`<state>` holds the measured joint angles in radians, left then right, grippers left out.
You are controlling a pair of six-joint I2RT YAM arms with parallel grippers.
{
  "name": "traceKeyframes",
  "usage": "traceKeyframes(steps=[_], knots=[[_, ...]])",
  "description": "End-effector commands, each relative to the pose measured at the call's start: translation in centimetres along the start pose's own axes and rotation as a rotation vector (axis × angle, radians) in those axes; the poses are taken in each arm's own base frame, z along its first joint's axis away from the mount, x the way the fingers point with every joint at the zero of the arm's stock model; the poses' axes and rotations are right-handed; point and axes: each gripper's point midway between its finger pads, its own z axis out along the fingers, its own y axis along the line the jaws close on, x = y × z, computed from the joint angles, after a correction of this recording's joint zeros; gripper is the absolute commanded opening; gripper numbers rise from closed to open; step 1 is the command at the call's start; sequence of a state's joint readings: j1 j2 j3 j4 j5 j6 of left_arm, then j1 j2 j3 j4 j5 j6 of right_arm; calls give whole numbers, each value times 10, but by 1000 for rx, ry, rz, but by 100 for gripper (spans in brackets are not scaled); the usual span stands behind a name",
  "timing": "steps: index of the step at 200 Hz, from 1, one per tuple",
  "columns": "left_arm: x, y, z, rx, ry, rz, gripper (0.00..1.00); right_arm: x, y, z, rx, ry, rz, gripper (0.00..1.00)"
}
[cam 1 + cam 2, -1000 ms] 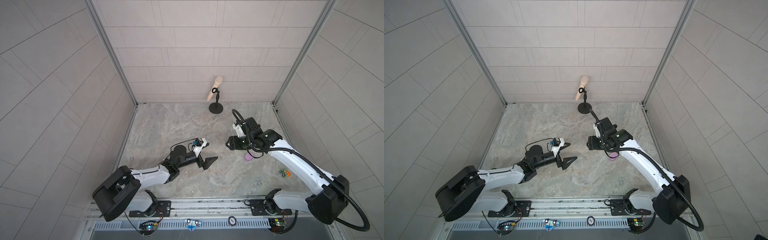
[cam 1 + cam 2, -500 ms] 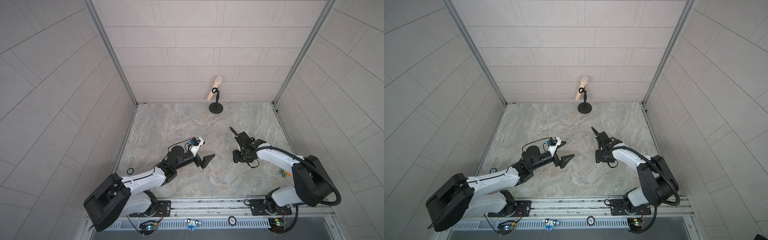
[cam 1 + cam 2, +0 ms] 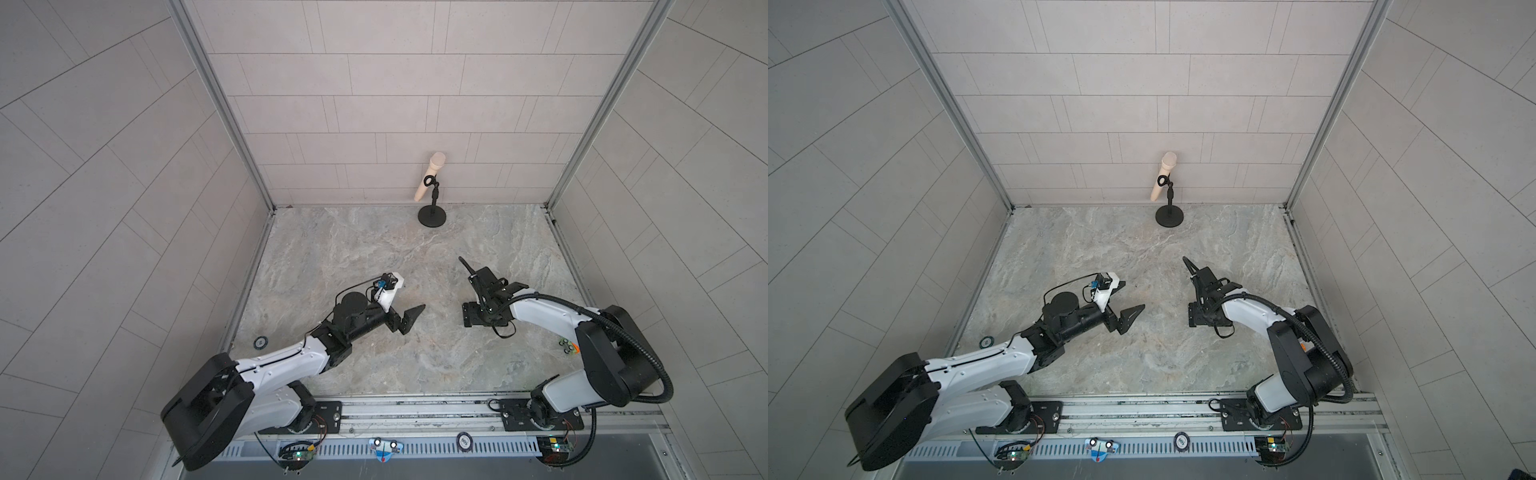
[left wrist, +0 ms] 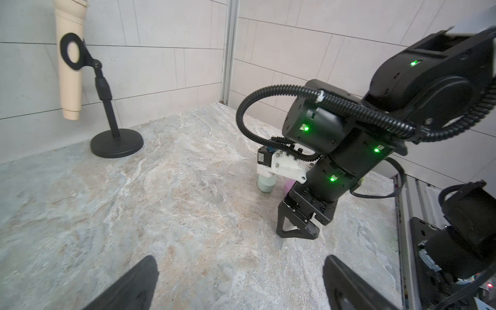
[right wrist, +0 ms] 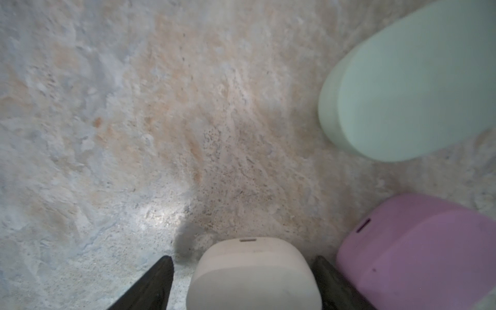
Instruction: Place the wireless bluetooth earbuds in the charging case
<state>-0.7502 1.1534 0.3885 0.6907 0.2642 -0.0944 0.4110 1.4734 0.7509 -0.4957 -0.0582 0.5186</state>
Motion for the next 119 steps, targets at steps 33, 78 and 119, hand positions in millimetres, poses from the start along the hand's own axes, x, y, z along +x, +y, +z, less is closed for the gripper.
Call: traceKeyframes(steps=[33,78,119], knots=[[-17,76,-34,-354,-2,2,100,-30,0,-53,2,-124,-36,98],[-26,151,-97,-741,5,112,100,-83,-33,-91,137,-374,-44,99],[-8,199,-134,-956,54,147,100,-125,-86,-104,308,-558,34,100]])
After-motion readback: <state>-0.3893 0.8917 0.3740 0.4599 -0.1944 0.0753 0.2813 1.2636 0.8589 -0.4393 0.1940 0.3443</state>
